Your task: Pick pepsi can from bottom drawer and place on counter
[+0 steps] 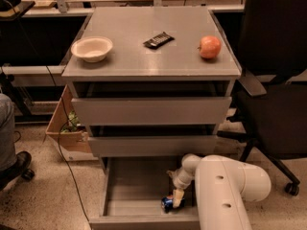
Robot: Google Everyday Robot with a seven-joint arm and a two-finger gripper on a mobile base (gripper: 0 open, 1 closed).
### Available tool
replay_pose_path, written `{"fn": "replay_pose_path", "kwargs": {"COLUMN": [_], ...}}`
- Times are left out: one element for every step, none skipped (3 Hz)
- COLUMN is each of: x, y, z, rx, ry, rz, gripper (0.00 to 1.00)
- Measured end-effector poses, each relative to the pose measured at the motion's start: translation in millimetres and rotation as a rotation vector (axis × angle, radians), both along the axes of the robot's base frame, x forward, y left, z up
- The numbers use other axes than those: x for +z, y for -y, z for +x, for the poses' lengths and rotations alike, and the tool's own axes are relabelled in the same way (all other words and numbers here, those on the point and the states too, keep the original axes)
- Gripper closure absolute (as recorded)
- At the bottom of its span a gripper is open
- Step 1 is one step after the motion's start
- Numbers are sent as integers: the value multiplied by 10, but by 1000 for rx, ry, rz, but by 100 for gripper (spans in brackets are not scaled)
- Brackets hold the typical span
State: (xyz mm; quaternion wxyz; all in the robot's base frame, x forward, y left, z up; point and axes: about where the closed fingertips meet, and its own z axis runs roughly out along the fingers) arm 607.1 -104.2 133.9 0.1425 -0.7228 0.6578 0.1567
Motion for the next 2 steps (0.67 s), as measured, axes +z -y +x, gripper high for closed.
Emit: {"fn": "replay_pose_path", "kwargs": {"x": [-127, -145], "y": [22, 16], "z": [-9, -21], "rx": [-3, 1], "ry": [-31, -44], "rz": [-3, -1], "gripper": [19, 50]}}
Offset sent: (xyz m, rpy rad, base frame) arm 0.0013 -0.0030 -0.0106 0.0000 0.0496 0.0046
